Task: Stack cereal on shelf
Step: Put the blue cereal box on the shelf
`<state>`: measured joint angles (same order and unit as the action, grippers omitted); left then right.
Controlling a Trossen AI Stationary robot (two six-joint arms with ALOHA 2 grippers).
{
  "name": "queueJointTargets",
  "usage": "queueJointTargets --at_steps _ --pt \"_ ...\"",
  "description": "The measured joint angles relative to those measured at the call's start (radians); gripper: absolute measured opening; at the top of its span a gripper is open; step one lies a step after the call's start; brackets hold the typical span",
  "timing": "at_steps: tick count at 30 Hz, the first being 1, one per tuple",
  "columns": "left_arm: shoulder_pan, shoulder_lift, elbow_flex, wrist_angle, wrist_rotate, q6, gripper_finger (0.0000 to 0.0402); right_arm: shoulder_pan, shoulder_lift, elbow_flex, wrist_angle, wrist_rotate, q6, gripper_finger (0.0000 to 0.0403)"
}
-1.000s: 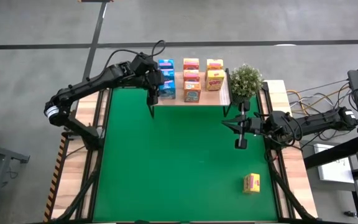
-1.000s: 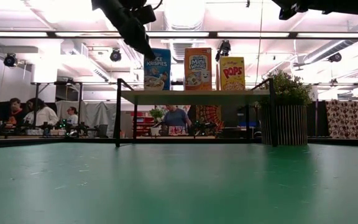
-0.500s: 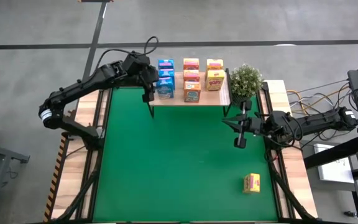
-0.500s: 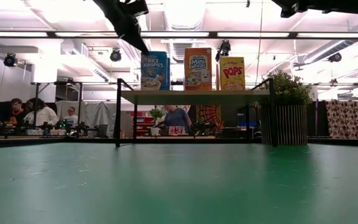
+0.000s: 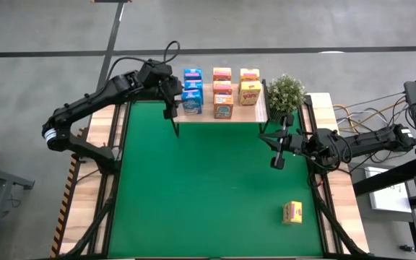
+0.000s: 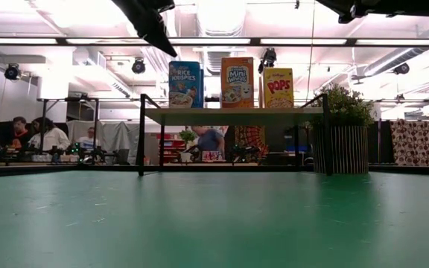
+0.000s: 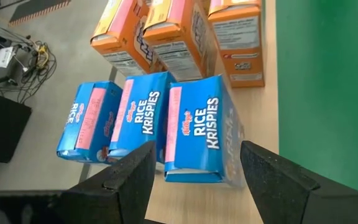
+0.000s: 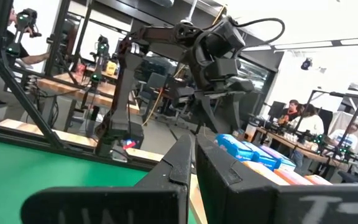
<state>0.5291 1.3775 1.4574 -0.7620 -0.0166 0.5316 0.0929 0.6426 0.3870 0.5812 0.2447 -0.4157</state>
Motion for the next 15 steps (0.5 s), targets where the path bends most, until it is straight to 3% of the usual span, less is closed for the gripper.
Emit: queueJointTargets --at_steps 15 --pt "-0.039 -0.017 0.001 0.046 0.001 -0.021 0.0209 0.001 0.000 0.000 0.000 0.000 0.003 0.0012"
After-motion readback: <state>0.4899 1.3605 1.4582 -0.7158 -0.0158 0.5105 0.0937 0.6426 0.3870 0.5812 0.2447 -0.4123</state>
